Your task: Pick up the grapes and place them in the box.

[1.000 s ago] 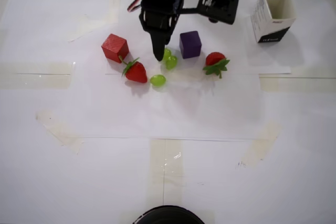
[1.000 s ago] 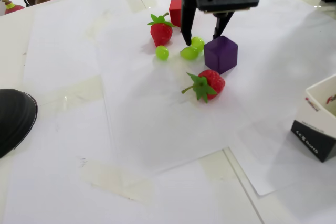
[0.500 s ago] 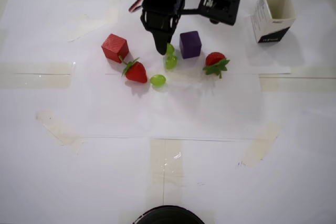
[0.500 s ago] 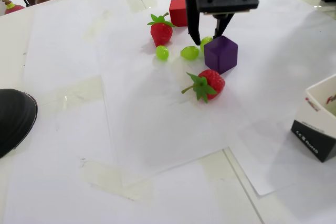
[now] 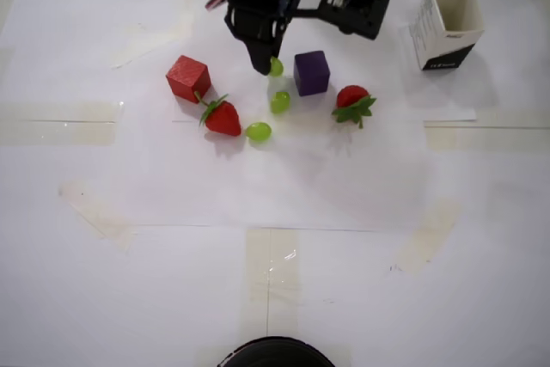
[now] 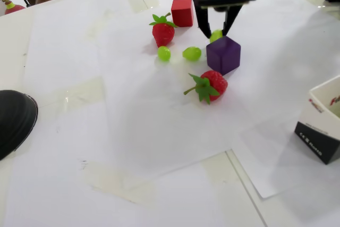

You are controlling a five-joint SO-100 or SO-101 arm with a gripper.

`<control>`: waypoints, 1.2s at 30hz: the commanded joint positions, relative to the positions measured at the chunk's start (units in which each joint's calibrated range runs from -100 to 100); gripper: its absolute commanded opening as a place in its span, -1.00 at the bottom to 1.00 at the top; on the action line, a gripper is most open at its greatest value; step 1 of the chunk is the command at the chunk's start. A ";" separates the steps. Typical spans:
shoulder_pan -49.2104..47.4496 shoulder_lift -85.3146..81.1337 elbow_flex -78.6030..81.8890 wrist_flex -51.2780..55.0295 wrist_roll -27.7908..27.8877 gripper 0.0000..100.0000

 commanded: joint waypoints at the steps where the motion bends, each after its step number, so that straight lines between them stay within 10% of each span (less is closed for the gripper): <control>1: 0.21 -8.98 -14.52 11.45 -4.64 -0.86; 15: -26.26 -16.72 -22.79 25.75 -34.24 -0.86; 36: -42.07 -7.43 -15.33 7.12 -43.32 -0.80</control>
